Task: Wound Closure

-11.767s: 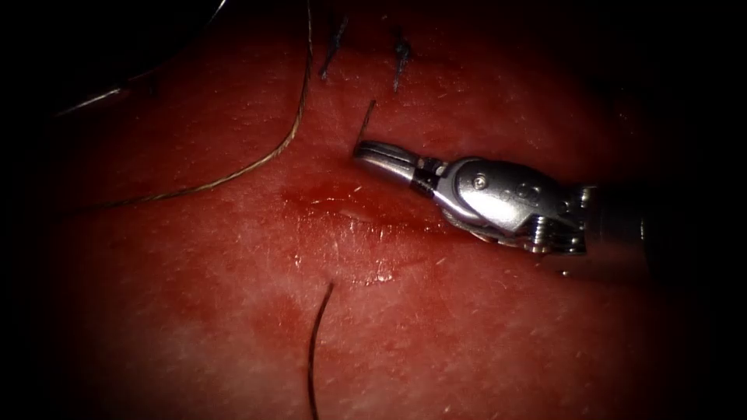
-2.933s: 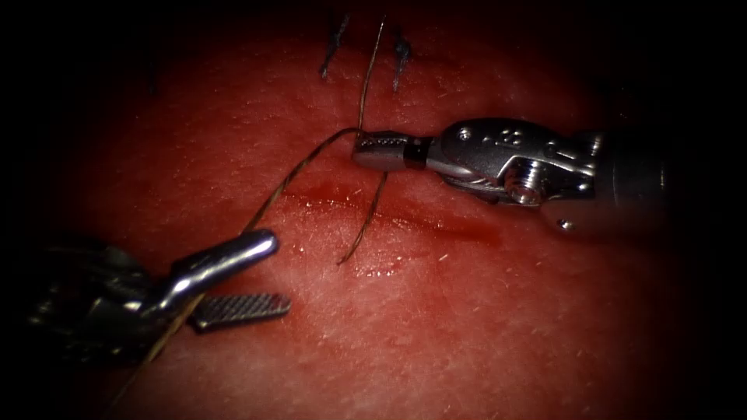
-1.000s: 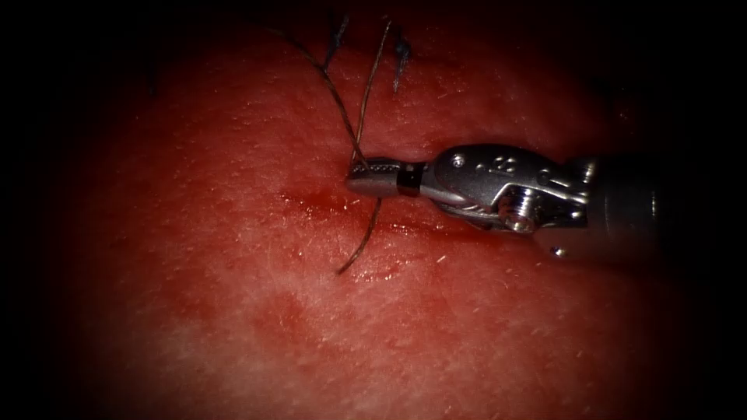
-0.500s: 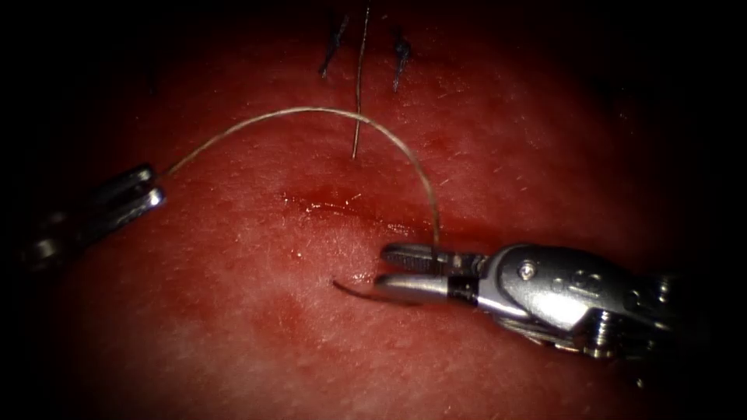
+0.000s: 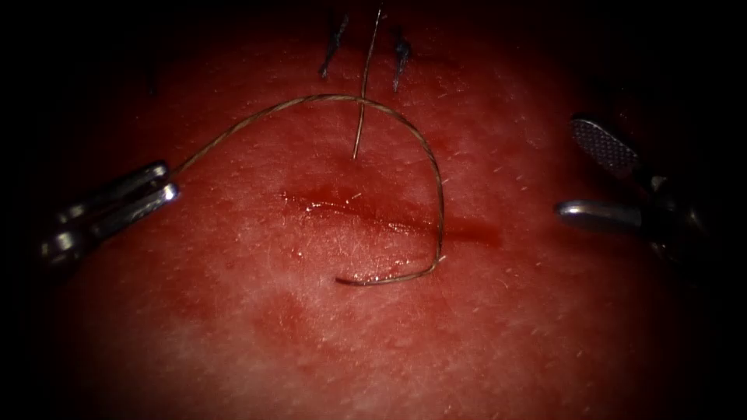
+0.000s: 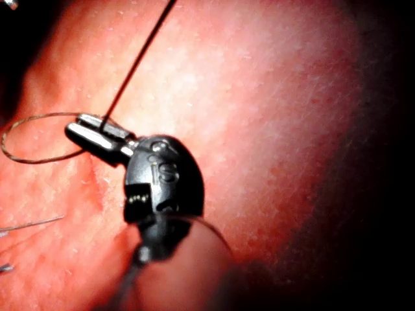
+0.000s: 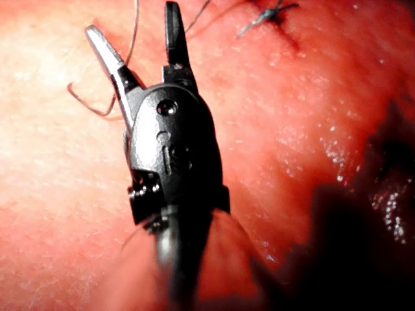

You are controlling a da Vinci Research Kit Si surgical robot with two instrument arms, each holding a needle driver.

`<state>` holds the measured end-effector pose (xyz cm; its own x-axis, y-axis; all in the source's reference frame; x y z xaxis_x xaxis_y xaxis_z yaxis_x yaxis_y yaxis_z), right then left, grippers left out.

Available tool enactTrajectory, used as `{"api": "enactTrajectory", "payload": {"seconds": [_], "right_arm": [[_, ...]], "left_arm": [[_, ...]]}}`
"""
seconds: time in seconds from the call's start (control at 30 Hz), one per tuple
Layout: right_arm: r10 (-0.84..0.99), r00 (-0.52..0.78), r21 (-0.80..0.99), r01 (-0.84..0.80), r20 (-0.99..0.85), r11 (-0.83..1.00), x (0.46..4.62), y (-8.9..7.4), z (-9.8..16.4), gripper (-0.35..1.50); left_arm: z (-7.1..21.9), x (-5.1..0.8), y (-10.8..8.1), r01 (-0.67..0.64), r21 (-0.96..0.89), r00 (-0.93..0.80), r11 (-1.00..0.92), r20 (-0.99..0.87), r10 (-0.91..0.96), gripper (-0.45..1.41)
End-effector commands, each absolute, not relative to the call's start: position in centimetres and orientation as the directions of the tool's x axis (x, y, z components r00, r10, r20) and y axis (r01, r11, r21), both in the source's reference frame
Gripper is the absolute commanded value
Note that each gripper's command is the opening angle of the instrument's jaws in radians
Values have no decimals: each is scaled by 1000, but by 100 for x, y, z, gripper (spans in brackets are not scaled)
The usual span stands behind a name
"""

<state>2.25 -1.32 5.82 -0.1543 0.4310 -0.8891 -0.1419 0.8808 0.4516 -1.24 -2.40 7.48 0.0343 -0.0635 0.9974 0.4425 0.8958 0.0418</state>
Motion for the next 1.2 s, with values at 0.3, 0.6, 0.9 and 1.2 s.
{"api": "enactTrajectory", "payload": {"seconds": [0.3, 0.6, 0.9, 1.2], "right_arm": [[324, 39, 313, -174, -945, 934, 320, -105, 669, -35], [289, 101, 279, -101, -952, 955, 376, -126, 705, -35], [285, -73, 283, 38, -956, 958, 398, -138, 663, -35], [278, -133, 287, -59, -951, 956, 421, -138, 654, -35]], "left_arm": [[750, -126, -241, 424, 55, 13, 904, 998, -67, -45], [747, -116, -239, 404, 38, 5, 914, 999, -43, -45], [777, -145, -225, 443, -42, 129, 896, 991, -18, -45], [822, -167, -255, 417, -99, 222, 903, 975, 5, -45]]}}
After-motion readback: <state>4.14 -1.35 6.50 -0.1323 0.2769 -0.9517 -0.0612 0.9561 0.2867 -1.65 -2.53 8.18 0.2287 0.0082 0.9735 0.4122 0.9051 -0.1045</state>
